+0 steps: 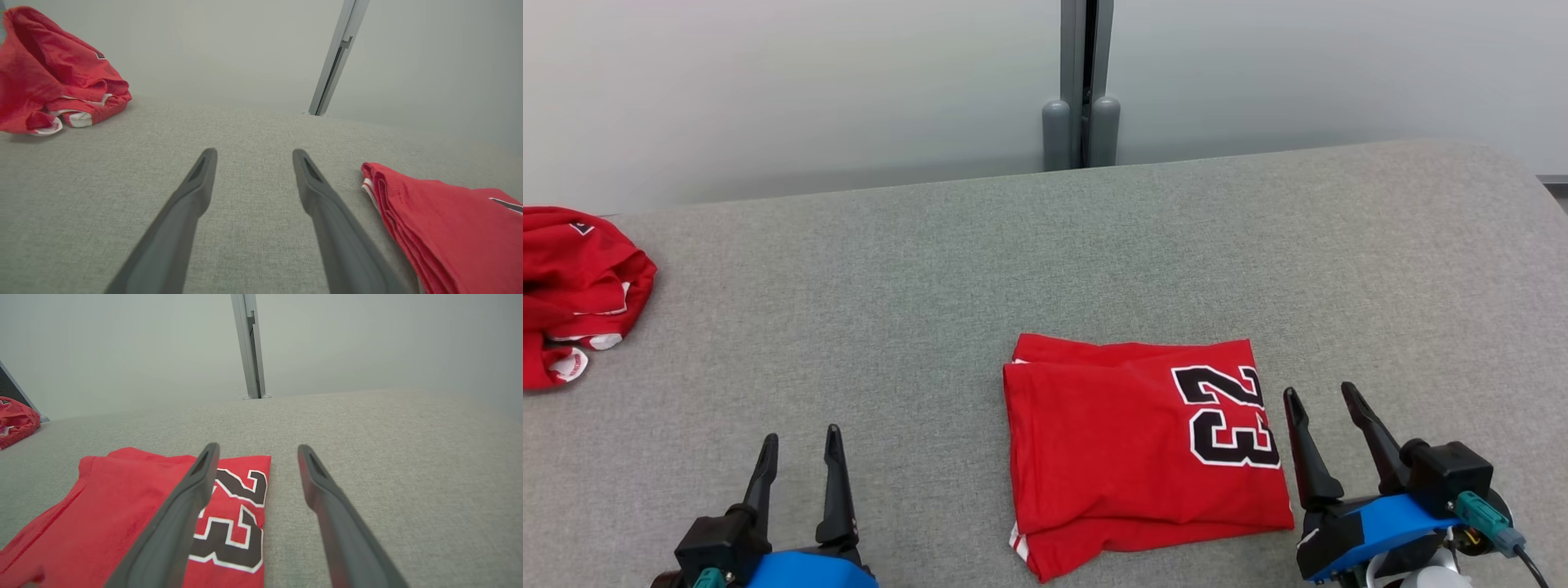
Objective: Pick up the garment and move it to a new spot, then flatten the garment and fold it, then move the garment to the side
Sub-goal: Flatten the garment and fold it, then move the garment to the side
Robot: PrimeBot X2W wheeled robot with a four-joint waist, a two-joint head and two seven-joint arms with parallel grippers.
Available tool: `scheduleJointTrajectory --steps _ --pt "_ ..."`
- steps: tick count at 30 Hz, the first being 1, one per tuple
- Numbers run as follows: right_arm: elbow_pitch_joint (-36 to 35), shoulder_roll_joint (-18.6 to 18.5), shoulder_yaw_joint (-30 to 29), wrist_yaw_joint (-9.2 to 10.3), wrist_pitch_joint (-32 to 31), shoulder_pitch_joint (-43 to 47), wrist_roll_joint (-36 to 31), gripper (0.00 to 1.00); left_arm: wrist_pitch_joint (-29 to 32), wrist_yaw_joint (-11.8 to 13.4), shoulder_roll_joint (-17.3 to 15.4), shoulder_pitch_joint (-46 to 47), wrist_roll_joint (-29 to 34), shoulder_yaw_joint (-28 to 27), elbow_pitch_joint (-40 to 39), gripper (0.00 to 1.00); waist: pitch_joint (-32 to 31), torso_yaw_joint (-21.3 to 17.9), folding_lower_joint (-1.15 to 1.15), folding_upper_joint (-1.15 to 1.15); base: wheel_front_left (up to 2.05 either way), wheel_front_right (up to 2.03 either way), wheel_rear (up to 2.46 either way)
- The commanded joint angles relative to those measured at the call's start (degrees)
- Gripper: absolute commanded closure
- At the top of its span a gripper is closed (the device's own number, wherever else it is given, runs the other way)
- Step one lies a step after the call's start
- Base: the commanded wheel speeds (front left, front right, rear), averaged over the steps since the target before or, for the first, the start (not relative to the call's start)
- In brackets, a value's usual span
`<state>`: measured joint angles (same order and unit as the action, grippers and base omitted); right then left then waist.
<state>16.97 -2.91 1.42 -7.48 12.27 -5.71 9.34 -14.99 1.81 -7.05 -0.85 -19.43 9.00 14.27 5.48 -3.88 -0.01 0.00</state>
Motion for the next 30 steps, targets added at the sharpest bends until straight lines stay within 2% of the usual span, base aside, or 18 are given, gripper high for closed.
scheduleJointTrajectory --steps 1,17,21,25,30 --pt "0.48 0.0 -0.05 -0.03 0.52 -0.64 -0.18 0.0 -0.27 -0.19 0.2 -0.77 0.24 -0.53 -0.01 0.0 -0.16 0.21 0.01 0.0 0.0 0.0 0.0" --pt "2.34 0.01 -0.24 -0.03 1.31 -2.08 -1.66 0.0 -0.27 -1.0 1.01 -0.63 1.17 -0.71 0.51 0.0 -0.18 0.94 0.01 0.0 0.0 0.0 0.0" --pt "2.99 0.01 -0.57 -0.03 0.04 -2.41 -0.31 0.0 -0.26 -0.98 0.76 -0.32 1.32 -0.99 0.69 0.0 0.06 1.04 0.01 0.0 0.0 0.0 0.0" --pt "2.59 0.01 -1.45 -0.03 -4.48 -4.21 -0.82 0.0 -0.27 -0.9 0.33 0.27 1.46 -1.19 0.52 0.0 0.48 1.26 0.01 0.0 0.0 0.0 0.0" --pt "1.89 0.0 -3.95 -0.03 -17.06 -6.89 0.0 0.0 -0.27 -0.68 0.14 1.03 1.75 -1.37 -0.04 0.0 1.44 2.22 0.01 0.0 0.0 0.0 0.0"
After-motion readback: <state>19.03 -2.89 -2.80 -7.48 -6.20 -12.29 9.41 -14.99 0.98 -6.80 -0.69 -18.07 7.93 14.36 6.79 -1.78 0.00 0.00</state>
